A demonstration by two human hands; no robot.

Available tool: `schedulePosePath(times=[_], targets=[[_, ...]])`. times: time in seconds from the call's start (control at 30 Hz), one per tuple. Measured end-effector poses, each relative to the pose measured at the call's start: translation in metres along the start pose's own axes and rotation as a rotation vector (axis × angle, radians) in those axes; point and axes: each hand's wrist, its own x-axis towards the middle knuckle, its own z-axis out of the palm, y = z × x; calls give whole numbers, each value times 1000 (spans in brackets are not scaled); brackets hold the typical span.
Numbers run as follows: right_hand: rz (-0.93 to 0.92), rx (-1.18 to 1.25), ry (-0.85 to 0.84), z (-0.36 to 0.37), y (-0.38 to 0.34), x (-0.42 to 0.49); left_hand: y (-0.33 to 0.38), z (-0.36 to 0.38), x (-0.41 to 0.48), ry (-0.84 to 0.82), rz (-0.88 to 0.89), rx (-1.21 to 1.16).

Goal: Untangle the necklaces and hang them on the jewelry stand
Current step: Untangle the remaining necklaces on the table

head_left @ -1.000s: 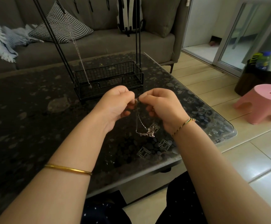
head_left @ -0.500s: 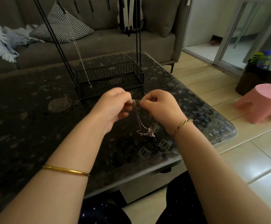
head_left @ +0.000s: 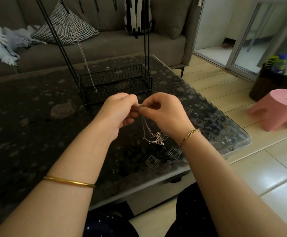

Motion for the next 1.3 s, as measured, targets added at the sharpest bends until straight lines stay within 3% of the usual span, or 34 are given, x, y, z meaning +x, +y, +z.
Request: schedulePosePath(times=[0.27,0.5,0.67,0.83,1.03,1.2,1.3], targets=[[59,4,-16,-6,0,1,1,-1,1,80,35,27],[307,345,-56,-4,-2,3,2,2,2,67,20,-35],[388,528,-76,-5,-6,3,4,6,1,69,37,-118],[409,627,-11,-5,-6,3,1,4,2,104,82,-13],[383,618,-10,-4,-3,2,3,4,-2,55,28,-49],[329,478,-120,-5,-2,1,4,4,-3,61,64,9],[234,326,-88,-4,-1,-1,3,4,-4,63,96,30]])
